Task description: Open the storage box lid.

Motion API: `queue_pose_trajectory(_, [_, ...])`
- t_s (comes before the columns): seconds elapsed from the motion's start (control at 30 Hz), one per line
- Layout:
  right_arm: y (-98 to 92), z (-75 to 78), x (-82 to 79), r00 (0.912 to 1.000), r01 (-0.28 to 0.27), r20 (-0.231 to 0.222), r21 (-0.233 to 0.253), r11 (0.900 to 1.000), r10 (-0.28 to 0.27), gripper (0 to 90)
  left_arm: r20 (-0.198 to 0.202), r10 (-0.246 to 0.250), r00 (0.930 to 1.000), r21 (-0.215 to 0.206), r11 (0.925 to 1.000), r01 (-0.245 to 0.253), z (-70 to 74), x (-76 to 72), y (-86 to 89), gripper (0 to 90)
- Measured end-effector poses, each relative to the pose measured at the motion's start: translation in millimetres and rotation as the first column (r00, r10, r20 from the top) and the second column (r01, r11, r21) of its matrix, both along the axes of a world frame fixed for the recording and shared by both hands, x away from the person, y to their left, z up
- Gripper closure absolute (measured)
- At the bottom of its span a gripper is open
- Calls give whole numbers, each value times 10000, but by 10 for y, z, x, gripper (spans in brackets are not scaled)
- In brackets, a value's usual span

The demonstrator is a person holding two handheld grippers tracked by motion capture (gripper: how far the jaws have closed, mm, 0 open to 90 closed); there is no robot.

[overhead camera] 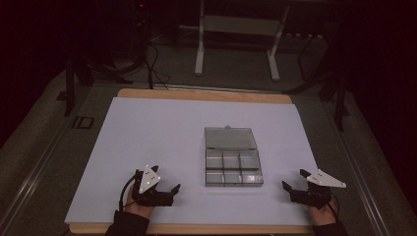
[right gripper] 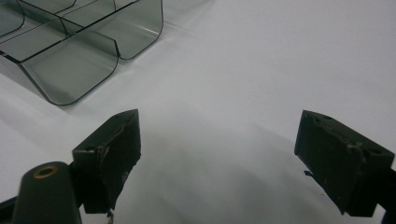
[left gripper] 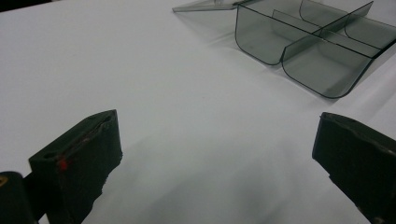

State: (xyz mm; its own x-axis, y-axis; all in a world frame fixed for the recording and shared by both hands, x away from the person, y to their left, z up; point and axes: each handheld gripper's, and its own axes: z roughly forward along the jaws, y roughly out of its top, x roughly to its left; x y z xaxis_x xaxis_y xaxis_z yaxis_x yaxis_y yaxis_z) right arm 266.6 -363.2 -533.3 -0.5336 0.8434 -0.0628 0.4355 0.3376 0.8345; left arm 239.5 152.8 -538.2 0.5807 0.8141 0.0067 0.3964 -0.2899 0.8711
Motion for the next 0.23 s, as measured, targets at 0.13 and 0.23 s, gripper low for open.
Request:
queue_pose_trajectory(0.13, [-2,-1,4,10000,13,-57,16,10000,-13,145,-22,19,10000,-52,10000,-19,0,2,4,24])
queue_pose_trajectory(0.23, [-4,-1,7,10000,13,-61,20,10000,-13,145,-38,8,10000,-57,10000,-8,0,3,9,24])
